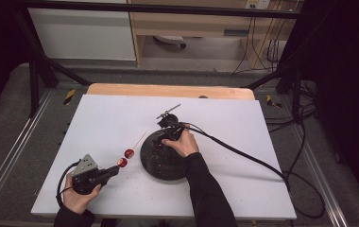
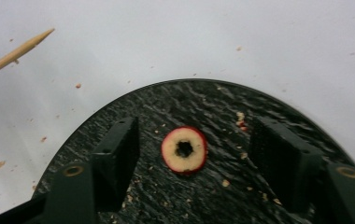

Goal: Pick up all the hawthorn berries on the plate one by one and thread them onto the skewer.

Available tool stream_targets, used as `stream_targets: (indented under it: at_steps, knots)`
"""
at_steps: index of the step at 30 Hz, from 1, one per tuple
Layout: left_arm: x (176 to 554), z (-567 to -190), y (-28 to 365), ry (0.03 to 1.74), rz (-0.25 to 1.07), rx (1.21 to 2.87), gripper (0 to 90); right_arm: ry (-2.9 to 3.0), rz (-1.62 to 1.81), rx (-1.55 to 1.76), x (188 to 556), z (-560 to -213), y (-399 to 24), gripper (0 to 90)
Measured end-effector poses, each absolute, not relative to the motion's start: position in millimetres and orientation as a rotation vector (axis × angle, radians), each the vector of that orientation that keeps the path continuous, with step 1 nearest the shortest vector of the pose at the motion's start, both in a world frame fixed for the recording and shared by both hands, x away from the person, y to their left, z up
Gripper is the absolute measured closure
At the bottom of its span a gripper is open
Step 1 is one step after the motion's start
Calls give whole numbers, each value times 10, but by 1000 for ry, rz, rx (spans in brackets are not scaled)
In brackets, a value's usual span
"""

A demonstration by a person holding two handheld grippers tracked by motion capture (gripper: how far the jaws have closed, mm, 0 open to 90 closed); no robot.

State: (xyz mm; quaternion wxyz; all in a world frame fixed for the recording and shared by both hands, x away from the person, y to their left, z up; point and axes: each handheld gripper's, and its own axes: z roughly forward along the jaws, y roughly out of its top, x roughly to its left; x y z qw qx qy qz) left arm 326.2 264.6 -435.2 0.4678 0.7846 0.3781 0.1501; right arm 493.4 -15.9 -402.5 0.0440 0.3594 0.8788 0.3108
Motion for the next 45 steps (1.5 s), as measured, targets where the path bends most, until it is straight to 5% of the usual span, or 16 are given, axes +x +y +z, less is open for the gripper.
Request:
stream_targets:
  at_steps: [19, 31, 45]
  knots:
    - [3266, -4361, 2626, 925, 368, 1941, 883, 2786, 882, 1103, 4992, -4163, -107, 614]
    - [3258, -4354, 2614, 919, 368, 1944, 883, 2735, 942, 1143, 4913, -3967, -193, 624]
    - [3226, -4338, 2509, 897, 378, 1945, 884, 2485, 1302, 1329, 4554, -3766, -760, 625]
